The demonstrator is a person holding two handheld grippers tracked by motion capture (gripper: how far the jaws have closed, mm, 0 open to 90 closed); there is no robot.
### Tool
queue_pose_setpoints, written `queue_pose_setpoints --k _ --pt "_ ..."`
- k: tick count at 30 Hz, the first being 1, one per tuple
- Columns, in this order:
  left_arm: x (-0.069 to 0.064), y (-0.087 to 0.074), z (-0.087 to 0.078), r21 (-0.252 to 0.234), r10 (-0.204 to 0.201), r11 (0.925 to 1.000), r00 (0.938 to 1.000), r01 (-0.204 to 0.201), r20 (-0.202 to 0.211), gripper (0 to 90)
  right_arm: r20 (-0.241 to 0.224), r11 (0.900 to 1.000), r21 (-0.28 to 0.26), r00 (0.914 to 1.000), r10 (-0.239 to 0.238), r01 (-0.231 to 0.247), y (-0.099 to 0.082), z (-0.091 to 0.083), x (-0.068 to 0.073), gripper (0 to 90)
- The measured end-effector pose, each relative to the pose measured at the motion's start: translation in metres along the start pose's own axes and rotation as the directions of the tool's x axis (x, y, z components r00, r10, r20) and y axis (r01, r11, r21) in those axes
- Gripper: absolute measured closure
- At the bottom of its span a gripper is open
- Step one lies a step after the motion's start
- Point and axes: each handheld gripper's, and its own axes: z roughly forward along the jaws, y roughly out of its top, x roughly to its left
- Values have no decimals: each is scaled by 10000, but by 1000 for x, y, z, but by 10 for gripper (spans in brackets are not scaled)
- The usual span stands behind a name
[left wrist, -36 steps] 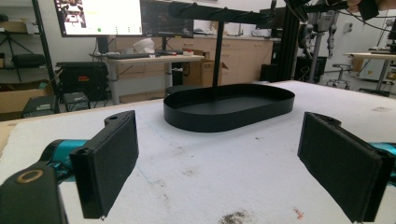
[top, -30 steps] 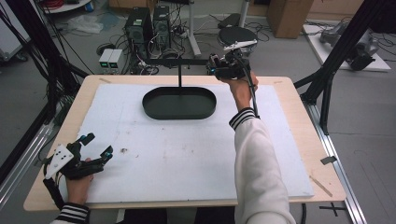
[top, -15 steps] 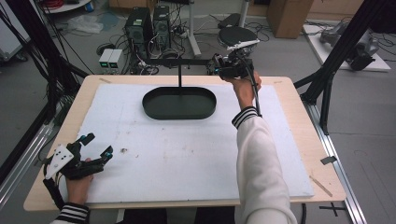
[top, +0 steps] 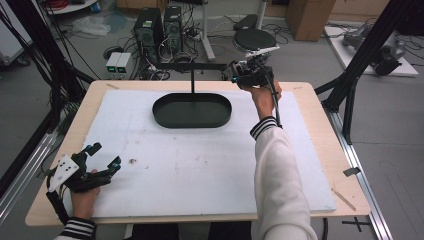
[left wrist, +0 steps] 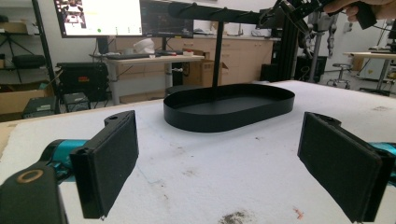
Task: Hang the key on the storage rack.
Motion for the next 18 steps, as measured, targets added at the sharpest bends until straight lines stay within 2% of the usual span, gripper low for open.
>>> queue_pose_setpoints --k 5,18 --pt "0 0 0 -18 19 10000 10000 -19 14 128 -8 9997 257 10000 -48 48 -4 1 -1 479" --pt "0 0 0 -10 15 10000 10000 -15 11 128 -102 9985 539 9999 103 -97 -10 5 -3 479"
